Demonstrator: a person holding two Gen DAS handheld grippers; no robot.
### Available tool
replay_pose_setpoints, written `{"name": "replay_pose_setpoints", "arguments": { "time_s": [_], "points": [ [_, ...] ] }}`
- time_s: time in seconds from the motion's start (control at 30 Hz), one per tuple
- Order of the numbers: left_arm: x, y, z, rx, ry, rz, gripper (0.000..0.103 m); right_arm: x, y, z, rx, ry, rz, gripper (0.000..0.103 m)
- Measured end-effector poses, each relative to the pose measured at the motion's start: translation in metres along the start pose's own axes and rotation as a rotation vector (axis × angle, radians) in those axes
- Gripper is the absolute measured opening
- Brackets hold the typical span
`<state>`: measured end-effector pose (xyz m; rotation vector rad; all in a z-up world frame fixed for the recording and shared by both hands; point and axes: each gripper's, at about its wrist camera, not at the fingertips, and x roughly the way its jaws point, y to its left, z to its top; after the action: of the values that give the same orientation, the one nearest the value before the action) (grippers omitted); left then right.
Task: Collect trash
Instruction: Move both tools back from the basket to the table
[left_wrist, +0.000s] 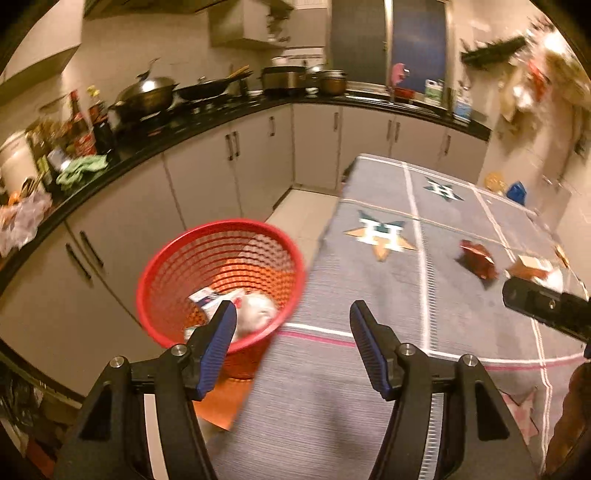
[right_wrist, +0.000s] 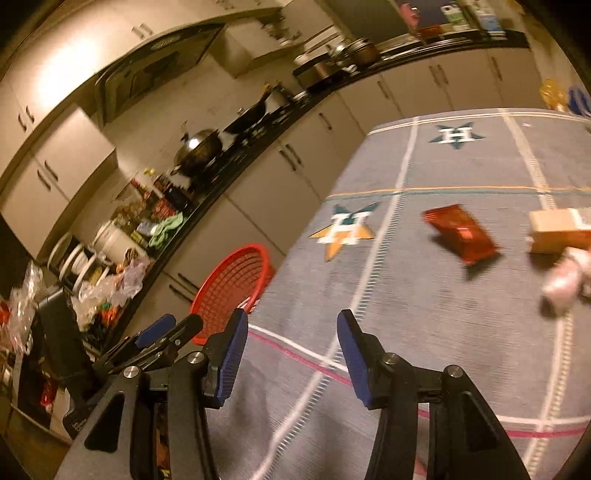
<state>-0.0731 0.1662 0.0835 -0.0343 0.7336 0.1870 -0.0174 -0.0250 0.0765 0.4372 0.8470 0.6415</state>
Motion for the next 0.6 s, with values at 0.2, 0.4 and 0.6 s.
{"name": "replay_pose_setpoints", "arguments": {
  "time_s": [0.2, 0.4, 0.6],
  "points": [
    [-0.007, -0.059, -0.003, 0.114, -0.001, -0.044, 0.064, -0.050, -0.030, -0.002, 0.032, -0.077, -0.038, 0.060],
    [0.000, -0.109, -0.012, 0.192, 0.042, -0.119, 0.065, -0.091, -0.071, -0.005, 0.082, -0.128, -0.092, 0.060],
    [0.012, -0.141, -0.022, 0.248, 0.090, -0.169, 0.065, -0.141, -0.126, 0.005, 0.172, -0.204, -0.212, 0.060]
  ]
}}
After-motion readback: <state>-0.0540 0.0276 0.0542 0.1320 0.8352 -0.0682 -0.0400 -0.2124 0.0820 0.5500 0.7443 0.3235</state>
